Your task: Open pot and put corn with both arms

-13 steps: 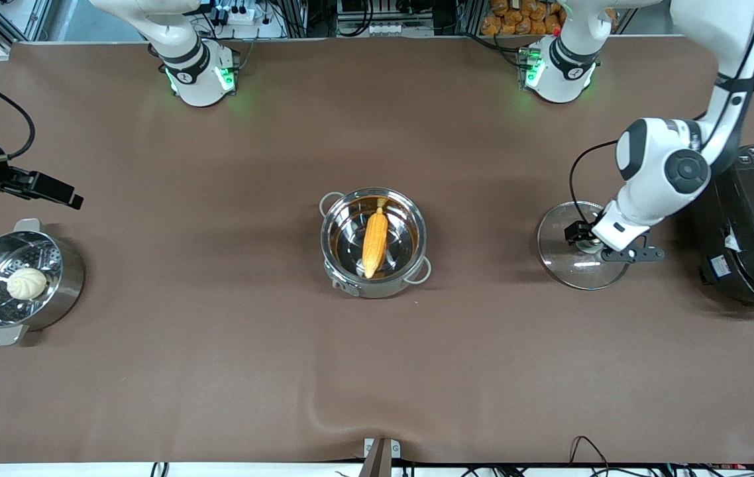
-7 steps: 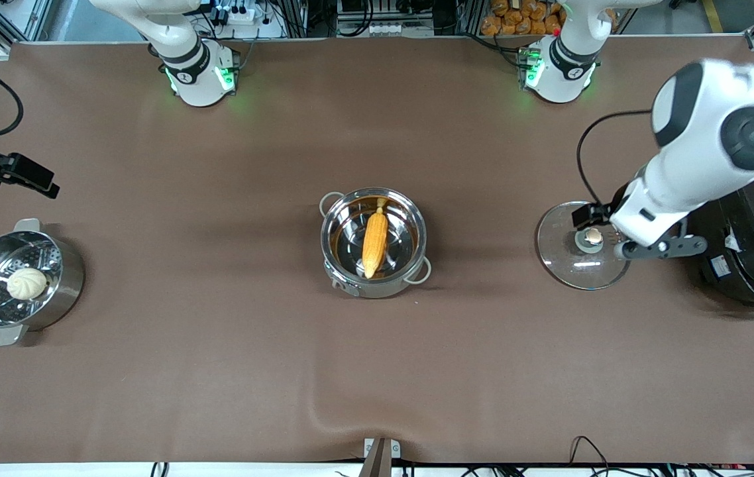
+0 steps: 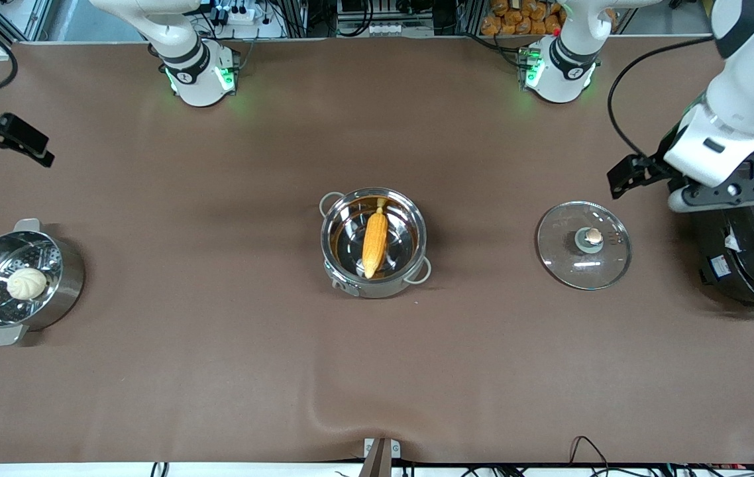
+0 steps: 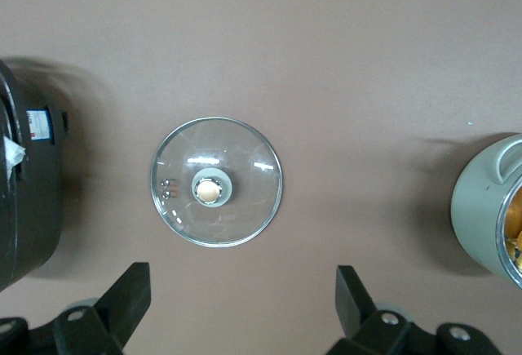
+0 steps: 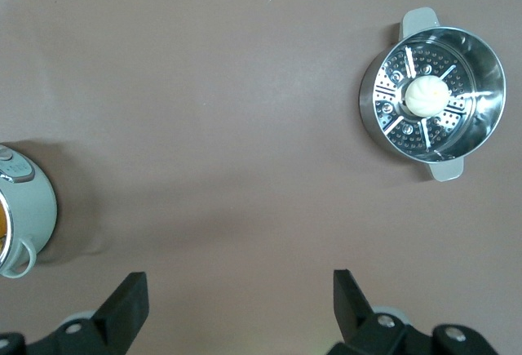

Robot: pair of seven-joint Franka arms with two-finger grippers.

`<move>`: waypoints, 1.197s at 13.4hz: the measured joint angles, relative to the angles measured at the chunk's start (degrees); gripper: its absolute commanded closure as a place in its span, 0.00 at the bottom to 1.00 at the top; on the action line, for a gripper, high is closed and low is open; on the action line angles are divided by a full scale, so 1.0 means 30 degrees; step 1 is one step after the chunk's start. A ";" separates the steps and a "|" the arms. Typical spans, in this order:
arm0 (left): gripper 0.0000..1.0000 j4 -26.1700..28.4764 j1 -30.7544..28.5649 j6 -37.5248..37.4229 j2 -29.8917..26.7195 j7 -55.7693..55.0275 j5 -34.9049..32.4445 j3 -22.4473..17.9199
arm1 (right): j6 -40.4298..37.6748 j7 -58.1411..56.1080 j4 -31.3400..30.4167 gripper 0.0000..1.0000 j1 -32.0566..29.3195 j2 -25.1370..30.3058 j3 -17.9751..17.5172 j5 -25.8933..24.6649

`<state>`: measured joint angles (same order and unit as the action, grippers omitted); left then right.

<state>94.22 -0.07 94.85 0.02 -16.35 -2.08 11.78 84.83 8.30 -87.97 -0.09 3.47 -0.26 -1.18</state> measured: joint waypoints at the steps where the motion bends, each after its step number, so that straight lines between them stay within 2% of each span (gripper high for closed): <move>1: 0.00 -0.0048 -0.0032 -0.0142 -0.0049 0.0000 0.0000 -0.0044 | 0.0021 -0.0001 -0.0005 0.00 -0.0001 -0.0029 0.0012 0.0000; 5: 0.00 -0.0758 -0.0469 -0.0459 -0.0119 0.0587 0.0000 -0.0554 | 0.0396 -0.0002 -0.0011 0.00 -0.0013 -0.0210 0.0029 0.0545; 9: 0.00 -0.0898 -0.0503 -0.0532 -0.0332 0.2045 0.0293 -0.2190 | 0.0278 -0.1469 -0.0052 0.00 -0.0076 -0.0314 0.0074 0.0736; 16: 0.00 -0.0895 -0.0392 -0.0559 -0.0265 0.2557 0.0315 -0.2273 | -0.0075 -0.1799 -0.0053 0.00 -0.0105 -0.0314 0.0104 0.0736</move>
<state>91.54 -1.25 93.18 -0.77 -8.68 -1.14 4.97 84.60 2.90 -88.13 -0.41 2.53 0.05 1.03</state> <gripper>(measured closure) 0.000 0.000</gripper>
